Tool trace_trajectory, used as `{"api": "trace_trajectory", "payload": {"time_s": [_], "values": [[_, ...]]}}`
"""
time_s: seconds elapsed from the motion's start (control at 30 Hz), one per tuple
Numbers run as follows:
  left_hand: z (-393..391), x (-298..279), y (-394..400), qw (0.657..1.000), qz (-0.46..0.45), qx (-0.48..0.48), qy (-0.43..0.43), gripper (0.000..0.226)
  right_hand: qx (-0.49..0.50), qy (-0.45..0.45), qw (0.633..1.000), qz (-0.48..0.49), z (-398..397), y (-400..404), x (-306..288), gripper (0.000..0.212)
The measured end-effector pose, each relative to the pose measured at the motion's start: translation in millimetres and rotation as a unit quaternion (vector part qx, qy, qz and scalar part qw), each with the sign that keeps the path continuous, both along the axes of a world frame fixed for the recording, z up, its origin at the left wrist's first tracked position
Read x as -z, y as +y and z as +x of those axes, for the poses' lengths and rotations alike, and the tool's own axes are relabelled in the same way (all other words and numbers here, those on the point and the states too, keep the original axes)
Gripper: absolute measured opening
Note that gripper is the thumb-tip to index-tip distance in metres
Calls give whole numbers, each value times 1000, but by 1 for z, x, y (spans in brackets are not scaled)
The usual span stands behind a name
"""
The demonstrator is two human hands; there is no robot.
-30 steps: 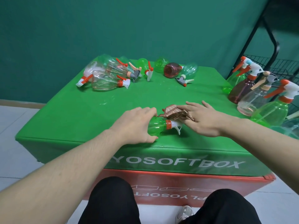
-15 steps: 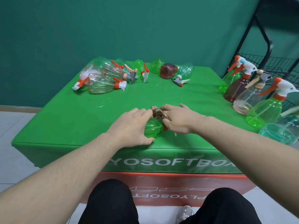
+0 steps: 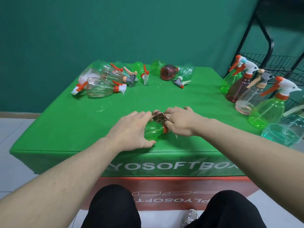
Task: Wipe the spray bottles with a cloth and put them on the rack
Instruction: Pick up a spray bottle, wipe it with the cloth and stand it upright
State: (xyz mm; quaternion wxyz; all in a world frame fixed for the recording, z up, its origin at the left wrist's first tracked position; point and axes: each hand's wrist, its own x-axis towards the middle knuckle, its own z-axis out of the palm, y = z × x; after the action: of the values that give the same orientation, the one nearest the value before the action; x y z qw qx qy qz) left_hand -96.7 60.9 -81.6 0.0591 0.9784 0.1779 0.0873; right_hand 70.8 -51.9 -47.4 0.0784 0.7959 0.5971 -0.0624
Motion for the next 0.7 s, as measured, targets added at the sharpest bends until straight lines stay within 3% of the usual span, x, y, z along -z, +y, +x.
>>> {"api": "trace_trajectory", "payload": {"time_s": [0.2,0.37,0.7], "values": [[-2,-4,0,1000,-19,-7,8,74,47,138,987,73,14,6,4,31],[-4,-6,1,999,-36,-12,18,73,103,234,953,163,20,5,9,49],[-5,-7,0,999,-40,-10,6,80,303,443,790,297,29,-8,28,51]]}}
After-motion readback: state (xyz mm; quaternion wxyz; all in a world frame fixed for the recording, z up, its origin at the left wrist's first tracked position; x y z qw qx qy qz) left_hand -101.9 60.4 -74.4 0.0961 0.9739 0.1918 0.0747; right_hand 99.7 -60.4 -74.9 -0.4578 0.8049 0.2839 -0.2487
